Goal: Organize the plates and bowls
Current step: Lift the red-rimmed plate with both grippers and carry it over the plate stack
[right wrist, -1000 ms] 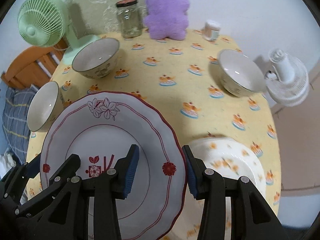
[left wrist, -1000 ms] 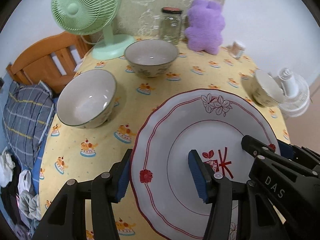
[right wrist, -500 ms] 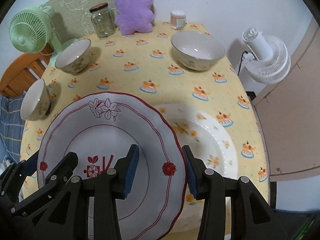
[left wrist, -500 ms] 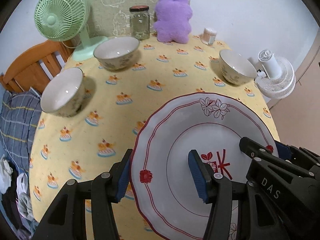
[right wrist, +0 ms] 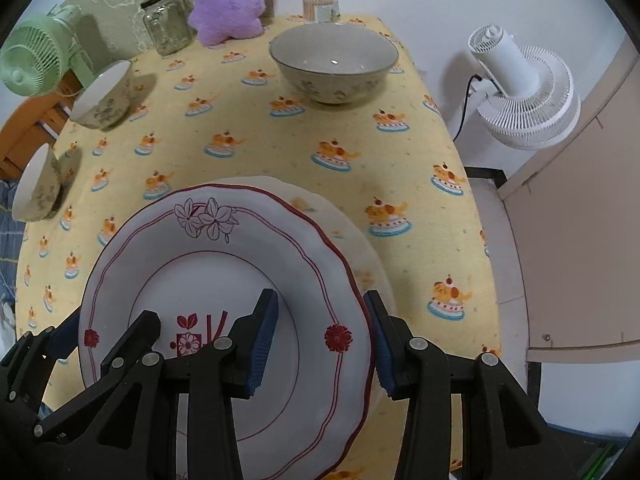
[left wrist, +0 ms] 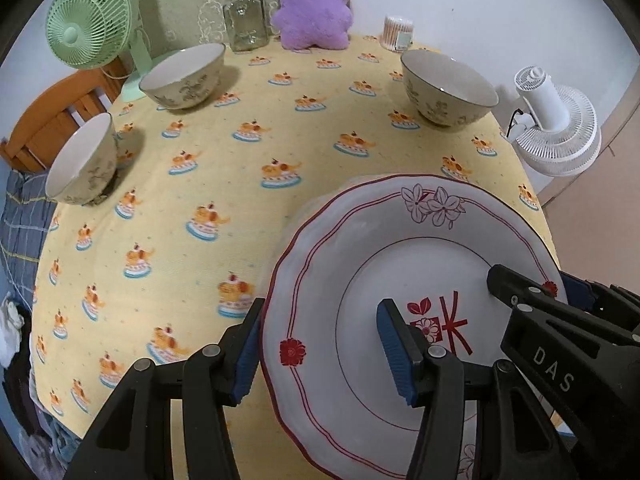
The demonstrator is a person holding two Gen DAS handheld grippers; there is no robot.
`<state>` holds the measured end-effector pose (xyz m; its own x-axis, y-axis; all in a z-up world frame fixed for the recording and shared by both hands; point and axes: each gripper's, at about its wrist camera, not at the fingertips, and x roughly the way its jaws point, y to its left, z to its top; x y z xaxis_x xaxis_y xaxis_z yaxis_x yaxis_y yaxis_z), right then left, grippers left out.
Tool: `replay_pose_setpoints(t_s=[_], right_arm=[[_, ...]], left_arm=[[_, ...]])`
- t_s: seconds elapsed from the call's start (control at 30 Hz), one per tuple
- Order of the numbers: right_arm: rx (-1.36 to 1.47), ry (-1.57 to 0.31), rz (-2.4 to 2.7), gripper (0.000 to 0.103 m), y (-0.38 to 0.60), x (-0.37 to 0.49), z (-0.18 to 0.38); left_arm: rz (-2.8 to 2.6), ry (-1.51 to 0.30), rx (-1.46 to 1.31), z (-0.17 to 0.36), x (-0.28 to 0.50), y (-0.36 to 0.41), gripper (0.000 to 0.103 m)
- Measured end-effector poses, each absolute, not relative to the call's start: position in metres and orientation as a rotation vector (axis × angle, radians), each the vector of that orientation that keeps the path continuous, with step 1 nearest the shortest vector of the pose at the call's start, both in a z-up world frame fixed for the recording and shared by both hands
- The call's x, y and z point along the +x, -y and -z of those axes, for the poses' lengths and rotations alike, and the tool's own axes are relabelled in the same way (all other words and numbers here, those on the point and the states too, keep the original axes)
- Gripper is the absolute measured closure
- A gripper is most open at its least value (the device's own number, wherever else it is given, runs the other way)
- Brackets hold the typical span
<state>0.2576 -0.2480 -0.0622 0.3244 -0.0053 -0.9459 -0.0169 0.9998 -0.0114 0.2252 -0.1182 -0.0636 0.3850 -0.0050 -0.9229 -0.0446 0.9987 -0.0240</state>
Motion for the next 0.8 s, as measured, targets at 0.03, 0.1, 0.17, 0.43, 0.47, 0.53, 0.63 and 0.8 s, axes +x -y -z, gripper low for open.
replay_pose_setpoints(t_s=[0.03,0.1,0.17,0.43,0.47,0.53,0.63,0.8], right_arm=[[-0.023,-1.246,-0.012,0.055,0.252,0.260,0.064],[-0.028,-1.251,-0.020,0.055,0.258,0.262,0.067],[-0.021,-1.256,-0.029,0.055,0.265,0.265,0.071],[-0.030,-1.249,-0.074,0.055,0.271,0.267,0.077],[-0.031,-1.248,-0.076,0.055,0.271,0.267,0.077],[-0.030,-1.246,-0.081,0.055,0.271,0.267,0.078],[-0.005,-1.247,-0.097,0.055,0.274,0.266,0.078],[0.029,-1.248,-0.121,0.055,0.279,0.258,0.072]], left_arm=[[-0.030,-1.180,-0.051,0.065,0.226,0.122,0.047],[-0.037,-1.184,-0.056,0.069,0.228,0.128,0.047],[-0.043,-1.189,-0.065,0.073,0.229,0.134,0.047],[-0.083,-1.171,-0.064,0.078,0.227,0.143,0.046],[-0.088,-1.168,-0.057,0.077,0.226,0.144,0.046],[-0.093,-1.166,-0.050,0.077,0.227,0.144,0.045],[-0.101,-1.165,-0.053,0.077,0.226,0.144,0.045],[-0.105,-1.168,-0.050,0.077,0.227,0.145,0.045]])
